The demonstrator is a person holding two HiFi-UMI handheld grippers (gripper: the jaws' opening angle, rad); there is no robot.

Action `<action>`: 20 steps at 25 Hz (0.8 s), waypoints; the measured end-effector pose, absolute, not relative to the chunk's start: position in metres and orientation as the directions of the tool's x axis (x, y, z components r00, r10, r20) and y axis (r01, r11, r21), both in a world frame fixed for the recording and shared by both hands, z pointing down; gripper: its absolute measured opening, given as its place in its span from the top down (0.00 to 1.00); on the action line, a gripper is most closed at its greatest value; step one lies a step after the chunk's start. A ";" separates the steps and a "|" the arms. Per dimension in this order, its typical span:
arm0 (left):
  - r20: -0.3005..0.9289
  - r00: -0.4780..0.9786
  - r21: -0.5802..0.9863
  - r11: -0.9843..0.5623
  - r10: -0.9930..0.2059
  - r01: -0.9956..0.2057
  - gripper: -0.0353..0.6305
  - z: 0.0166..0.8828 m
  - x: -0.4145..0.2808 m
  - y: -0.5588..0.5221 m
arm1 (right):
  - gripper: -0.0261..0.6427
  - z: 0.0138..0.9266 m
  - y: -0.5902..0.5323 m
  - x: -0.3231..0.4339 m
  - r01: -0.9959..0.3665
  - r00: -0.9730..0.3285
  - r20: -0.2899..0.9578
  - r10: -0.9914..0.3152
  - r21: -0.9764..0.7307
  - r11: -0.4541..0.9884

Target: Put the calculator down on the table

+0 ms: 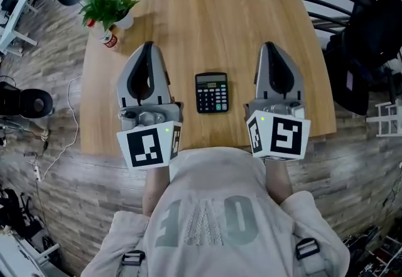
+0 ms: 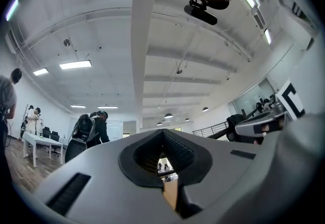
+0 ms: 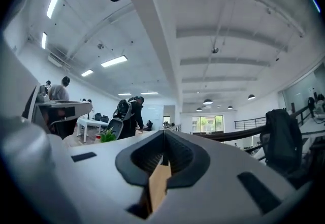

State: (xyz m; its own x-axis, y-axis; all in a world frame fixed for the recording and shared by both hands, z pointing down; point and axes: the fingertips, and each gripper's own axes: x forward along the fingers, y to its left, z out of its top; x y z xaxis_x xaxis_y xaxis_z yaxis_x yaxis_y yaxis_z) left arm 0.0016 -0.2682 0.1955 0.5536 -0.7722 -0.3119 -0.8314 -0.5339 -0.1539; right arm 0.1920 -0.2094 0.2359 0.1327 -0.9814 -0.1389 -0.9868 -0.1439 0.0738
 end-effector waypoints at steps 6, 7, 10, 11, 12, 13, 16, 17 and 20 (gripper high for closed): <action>-0.312 0.589 -0.174 -0.565 -0.745 -0.807 0.93 0.196 0.020 -0.261 | 0.93 0.245 -0.199 0.171 -0.987 0.123 -0.154 -0.980 0.088 -0.138; -0.309 0.592 -0.176 -0.567 -0.744 -0.805 0.93 0.196 0.022 -0.261 | 0.93 0.245 -0.199 0.168 -0.987 0.117 -0.150 -0.982 0.089 -0.131; -0.307 0.601 -0.176 -0.576 -0.738 -0.798 0.93 0.194 0.025 -0.258 | 0.93 0.246 -0.201 0.165 -0.987 0.097 -0.139 -0.985 0.111 -0.113; -0.309 0.602 -0.177 -0.578 -0.736 -0.797 0.93 0.194 0.026 -0.258 | 0.93 0.246 -0.202 0.164 -0.987 0.094 -0.140 -0.986 0.114 -0.111; -0.305 0.602 -0.180 -0.577 -0.738 -0.797 0.93 0.195 0.025 -0.259 | 0.93 0.246 -0.204 0.163 -0.988 0.093 -0.143 -0.985 0.112 -0.110; -0.296 0.602 -0.182 -0.575 -0.741 -0.797 0.93 0.198 0.025 -0.261 | 0.93 0.246 -0.206 0.163 -0.988 0.093 -0.146 -0.985 0.108 -0.109; -0.279 0.608 -0.187 -0.579 -0.743 -0.794 0.93 0.204 0.026 -0.262 | 0.93 0.249 -0.209 0.162 -0.988 0.088 -0.144 -0.986 0.114 -0.105; -0.273 0.611 -0.187 -0.582 -0.743 -0.791 0.93 0.205 0.027 -0.261 | 0.93 0.249 -0.210 0.161 -0.988 0.086 -0.142 -0.986 0.119 -0.103; -0.258 0.618 -0.190 -0.588 -0.743 -0.786 0.93 0.207 0.030 -0.260 | 0.93 0.248 -0.210 0.161 -0.988 0.085 -0.139 -0.987 0.116 -0.102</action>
State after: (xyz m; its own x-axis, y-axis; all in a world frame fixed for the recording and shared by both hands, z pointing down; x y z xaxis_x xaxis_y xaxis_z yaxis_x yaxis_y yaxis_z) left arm 0.0303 -0.2603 0.2073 0.6182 -0.7425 -0.2579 -0.7860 -0.5882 -0.1904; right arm 0.1610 -0.2096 0.2480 0.0853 -0.9865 -0.1395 -0.9880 -0.1018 0.1160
